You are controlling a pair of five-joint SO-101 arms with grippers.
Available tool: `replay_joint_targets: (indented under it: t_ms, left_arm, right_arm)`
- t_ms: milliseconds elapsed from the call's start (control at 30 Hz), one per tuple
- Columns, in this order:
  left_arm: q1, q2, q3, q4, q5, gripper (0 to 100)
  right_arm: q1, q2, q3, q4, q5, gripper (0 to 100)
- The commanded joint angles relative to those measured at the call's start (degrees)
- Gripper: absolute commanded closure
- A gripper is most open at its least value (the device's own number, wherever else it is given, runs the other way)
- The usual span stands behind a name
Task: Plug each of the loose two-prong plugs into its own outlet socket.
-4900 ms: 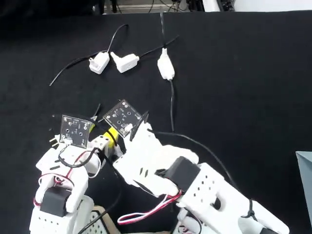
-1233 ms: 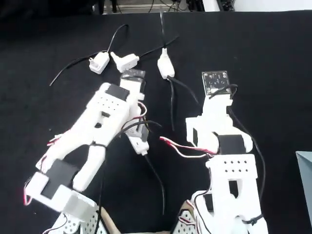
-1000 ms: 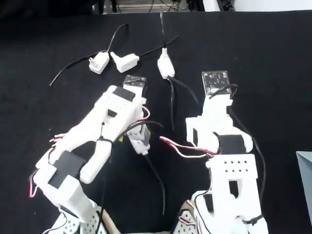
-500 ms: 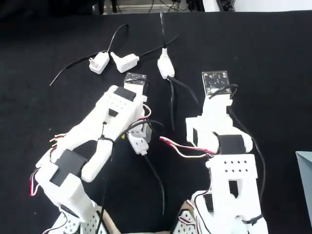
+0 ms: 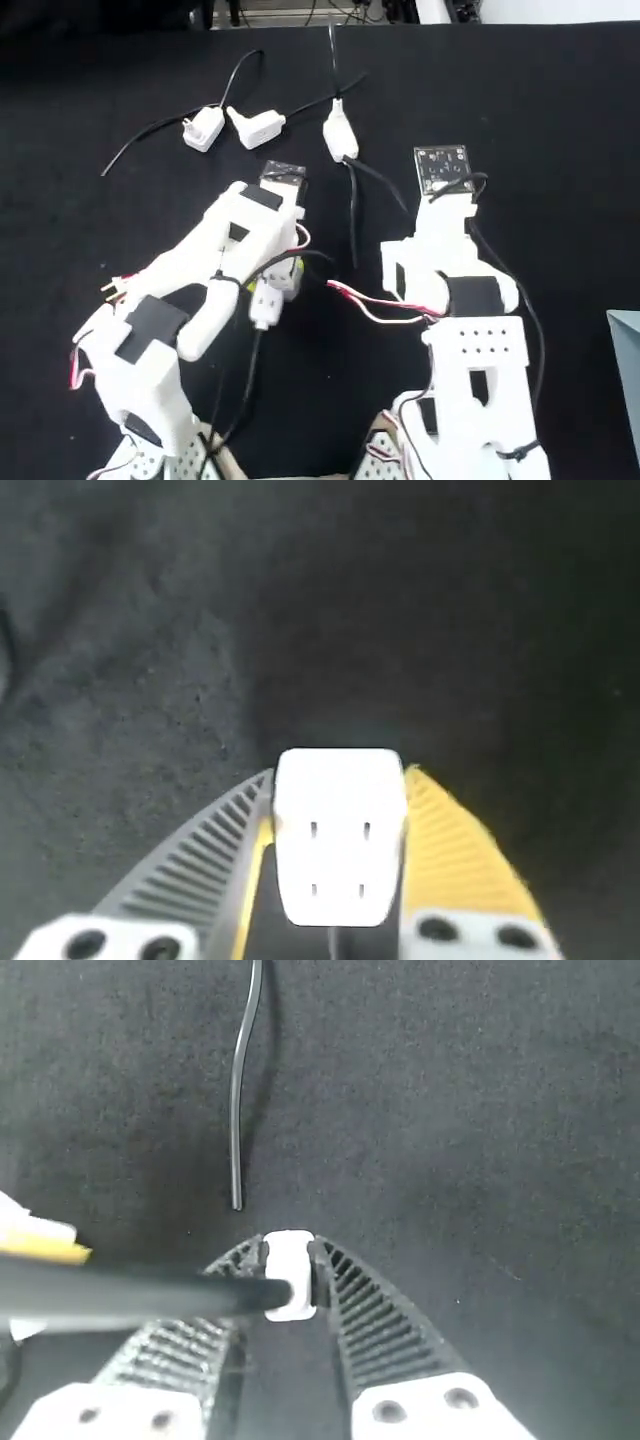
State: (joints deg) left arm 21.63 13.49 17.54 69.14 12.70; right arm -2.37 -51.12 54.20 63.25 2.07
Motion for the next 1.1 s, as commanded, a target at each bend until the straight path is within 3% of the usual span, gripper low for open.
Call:
replay_joint_targets:
  t_ms: [0, 433, 567, 733, 833, 1067]
  left_arm:
    - [0.31, -1.93, -2.07, 0.26, -8.88, 97]
    - [-0.48, -14.33, -1.89, -0.09, -45.89, 97]
    - [-0.4, -14.59, -1.89, -0.18, -52.48, 95]
    - [-0.31, -11.96, 1.01, -2.55, -52.22, 85]
    - [-0.31, -11.6, 1.98, -5.45, -47.12, 84]
    - [-0.4, -13.1, 1.27, -3.78, -39.47, 75]
  right_arm:
    - [-0.26, -0.92, -0.13, 0.18, 0.26, 98.6]
    - [-0.26, -0.92, 0.4, 0.09, 0.26, 98.6]
    - [-0.26, -0.92, 0.4, 0.0, 0.26, 98.6]
    - [-0.26, -0.92, 0.4, -0.18, 0.26, 98.6]
    - [-0.26, -0.92, 0.4, -0.18, 0.26, 98.6]
    - [-0.26, -0.92, 0.4, -0.18, 0.26, 98.6]
